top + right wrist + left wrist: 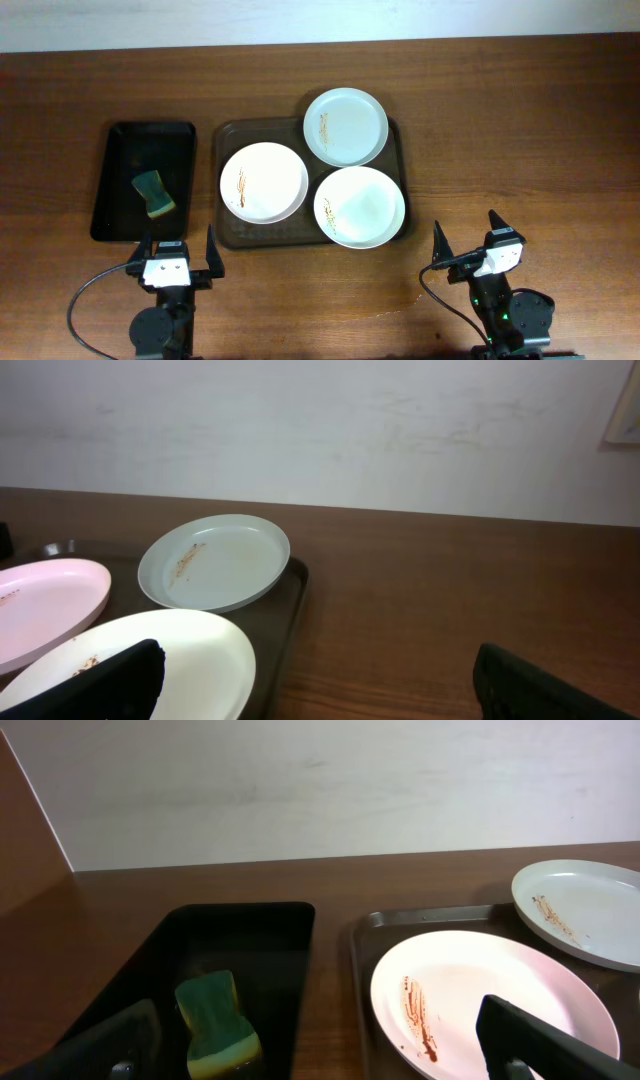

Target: Clean dirty plates on tray and stack at the side

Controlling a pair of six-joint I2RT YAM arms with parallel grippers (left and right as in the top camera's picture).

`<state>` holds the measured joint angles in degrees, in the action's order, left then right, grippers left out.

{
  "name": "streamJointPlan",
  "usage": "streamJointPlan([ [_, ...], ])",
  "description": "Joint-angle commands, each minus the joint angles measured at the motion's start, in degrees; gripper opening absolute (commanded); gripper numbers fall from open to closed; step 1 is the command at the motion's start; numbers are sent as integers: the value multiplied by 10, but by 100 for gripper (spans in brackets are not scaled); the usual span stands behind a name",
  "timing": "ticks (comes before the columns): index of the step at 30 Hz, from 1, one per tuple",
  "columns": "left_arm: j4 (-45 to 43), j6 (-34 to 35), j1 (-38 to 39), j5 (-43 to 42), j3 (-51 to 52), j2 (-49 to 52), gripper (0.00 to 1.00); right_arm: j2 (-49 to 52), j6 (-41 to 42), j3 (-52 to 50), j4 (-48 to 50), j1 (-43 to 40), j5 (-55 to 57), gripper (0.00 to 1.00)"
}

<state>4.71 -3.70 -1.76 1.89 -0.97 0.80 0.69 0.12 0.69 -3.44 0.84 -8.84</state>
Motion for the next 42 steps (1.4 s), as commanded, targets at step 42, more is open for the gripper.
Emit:
streamJointPlan([
  [42,-431,-5,-3,-17,-128,287,99,143,-12,196,86,3,-93,98],
])
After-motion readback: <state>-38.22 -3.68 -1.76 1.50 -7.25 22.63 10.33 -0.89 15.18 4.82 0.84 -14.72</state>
